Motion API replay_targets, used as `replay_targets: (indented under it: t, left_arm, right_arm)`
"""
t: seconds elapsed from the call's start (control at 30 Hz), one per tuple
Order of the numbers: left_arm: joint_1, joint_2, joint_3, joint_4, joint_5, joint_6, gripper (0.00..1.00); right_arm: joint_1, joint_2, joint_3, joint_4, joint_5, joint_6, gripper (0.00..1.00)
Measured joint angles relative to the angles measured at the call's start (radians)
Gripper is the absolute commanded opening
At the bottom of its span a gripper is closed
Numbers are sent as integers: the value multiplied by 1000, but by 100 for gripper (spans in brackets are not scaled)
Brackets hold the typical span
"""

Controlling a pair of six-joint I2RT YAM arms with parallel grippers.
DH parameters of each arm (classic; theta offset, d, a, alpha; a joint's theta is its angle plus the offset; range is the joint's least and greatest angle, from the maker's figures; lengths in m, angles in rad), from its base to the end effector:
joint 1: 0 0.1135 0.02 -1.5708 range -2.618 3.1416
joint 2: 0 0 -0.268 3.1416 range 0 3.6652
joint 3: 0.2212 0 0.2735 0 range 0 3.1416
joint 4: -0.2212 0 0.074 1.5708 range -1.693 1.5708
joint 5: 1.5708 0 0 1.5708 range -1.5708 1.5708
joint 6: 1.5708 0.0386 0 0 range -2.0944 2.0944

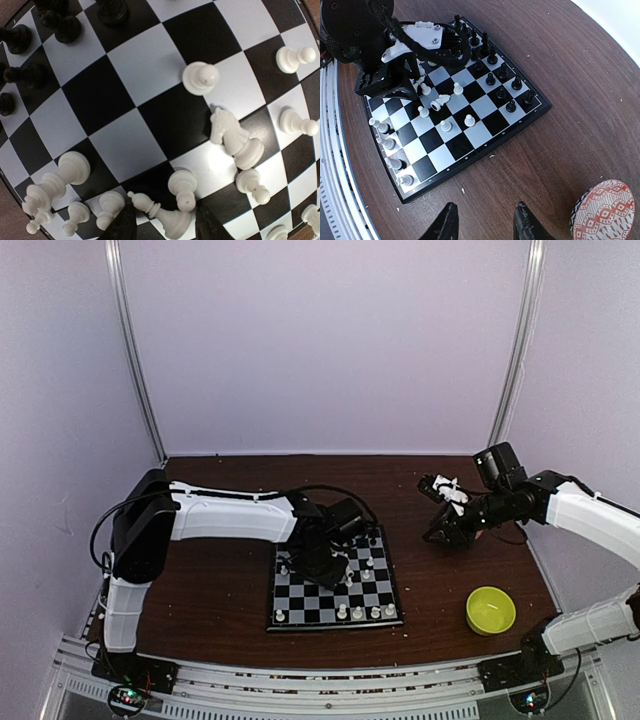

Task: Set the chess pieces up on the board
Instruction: Move the bishop to the chessboard, then pick up the bishop from the chessboard.

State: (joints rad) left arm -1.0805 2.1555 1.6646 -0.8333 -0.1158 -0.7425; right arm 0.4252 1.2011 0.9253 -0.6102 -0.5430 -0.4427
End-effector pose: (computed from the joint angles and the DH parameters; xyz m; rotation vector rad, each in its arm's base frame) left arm 0.2201 -0.4028 0.1552 0.4663 2.8564 -0.1807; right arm 0.2322 0.1271 0.2656 -1.2142 2.0588 0.6547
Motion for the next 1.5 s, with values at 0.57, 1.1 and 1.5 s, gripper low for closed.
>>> replay_targets:
  t: [0.57,1.1,1.5]
  left_arm:
    - [0,-47,-79,21,-26,-16,43]
    - [10,-47,-77,16,-27,-18,28]
    - [21,-60,-93,14,4,0,12]
  right_arm:
    - [0,24,7,-10,-3,-6,37]
    - [0,26,8,-24,-4,-7,37]
    - [0,34,15,-27,-4,-8,37]
